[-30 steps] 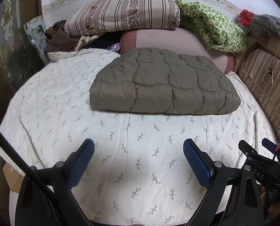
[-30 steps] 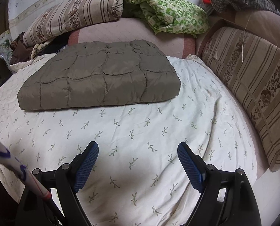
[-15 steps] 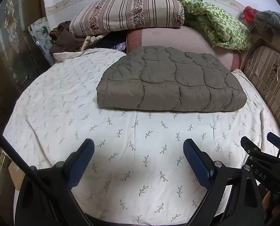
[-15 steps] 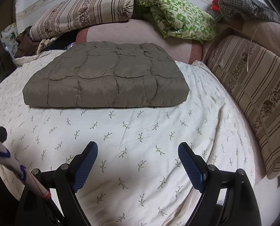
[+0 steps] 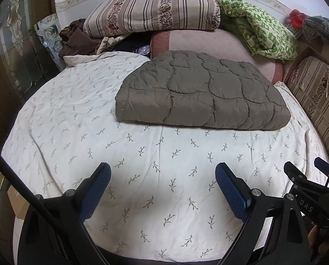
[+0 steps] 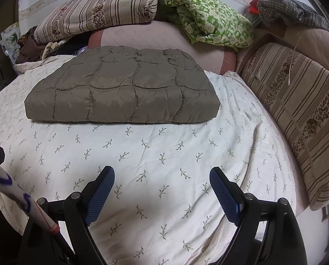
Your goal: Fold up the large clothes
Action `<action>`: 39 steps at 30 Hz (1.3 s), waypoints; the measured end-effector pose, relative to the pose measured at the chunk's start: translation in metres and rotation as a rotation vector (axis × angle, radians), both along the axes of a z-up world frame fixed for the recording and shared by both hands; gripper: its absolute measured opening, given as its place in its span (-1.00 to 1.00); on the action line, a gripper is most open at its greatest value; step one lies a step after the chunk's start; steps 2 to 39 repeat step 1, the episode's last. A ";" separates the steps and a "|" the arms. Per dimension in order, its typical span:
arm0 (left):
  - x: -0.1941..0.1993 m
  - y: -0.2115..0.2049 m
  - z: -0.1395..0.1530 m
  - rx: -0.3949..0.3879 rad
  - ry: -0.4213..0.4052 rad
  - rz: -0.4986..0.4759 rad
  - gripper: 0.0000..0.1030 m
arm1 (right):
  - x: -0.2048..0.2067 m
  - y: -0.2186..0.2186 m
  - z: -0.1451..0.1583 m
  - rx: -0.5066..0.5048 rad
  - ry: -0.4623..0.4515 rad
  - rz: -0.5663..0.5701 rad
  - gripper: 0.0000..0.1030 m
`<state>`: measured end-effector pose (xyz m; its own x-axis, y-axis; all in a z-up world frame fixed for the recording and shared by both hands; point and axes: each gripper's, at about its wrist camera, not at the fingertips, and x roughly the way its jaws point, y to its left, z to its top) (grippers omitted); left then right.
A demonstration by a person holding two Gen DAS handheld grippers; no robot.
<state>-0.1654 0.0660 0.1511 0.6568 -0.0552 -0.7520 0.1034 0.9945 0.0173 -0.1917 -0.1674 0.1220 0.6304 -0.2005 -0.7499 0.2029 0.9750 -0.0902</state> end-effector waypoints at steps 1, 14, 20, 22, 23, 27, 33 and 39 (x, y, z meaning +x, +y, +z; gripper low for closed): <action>0.000 0.000 0.000 0.001 0.001 0.001 0.84 | 0.000 0.001 0.000 -0.001 0.002 0.001 0.77; 0.000 0.000 0.000 0.001 0.001 0.001 0.84 | 0.000 0.001 0.000 -0.001 0.002 0.001 0.77; 0.000 0.000 0.000 0.001 0.001 0.001 0.84 | 0.000 0.001 0.000 -0.001 0.002 0.001 0.77; 0.000 0.000 0.000 0.001 0.001 0.001 0.84 | 0.000 0.001 0.000 -0.001 0.002 0.001 0.77; 0.000 0.000 0.000 0.001 0.001 0.001 0.84 | 0.000 0.001 0.000 -0.001 0.002 0.001 0.77; 0.000 0.000 0.000 0.001 0.001 0.001 0.84 | 0.000 0.001 0.000 -0.001 0.002 0.001 0.77; 0.000 0.000 0.000 0.001 0.001 0.001 0.84 | 0.000 0.001 0.000 -0.001 0.002 0.001 0.77; 0.000 0.000 0.000 0.001 0.001 0.001 0.84 | 0.000 0.001 0.000 -0.001 0.002 0.001 0.77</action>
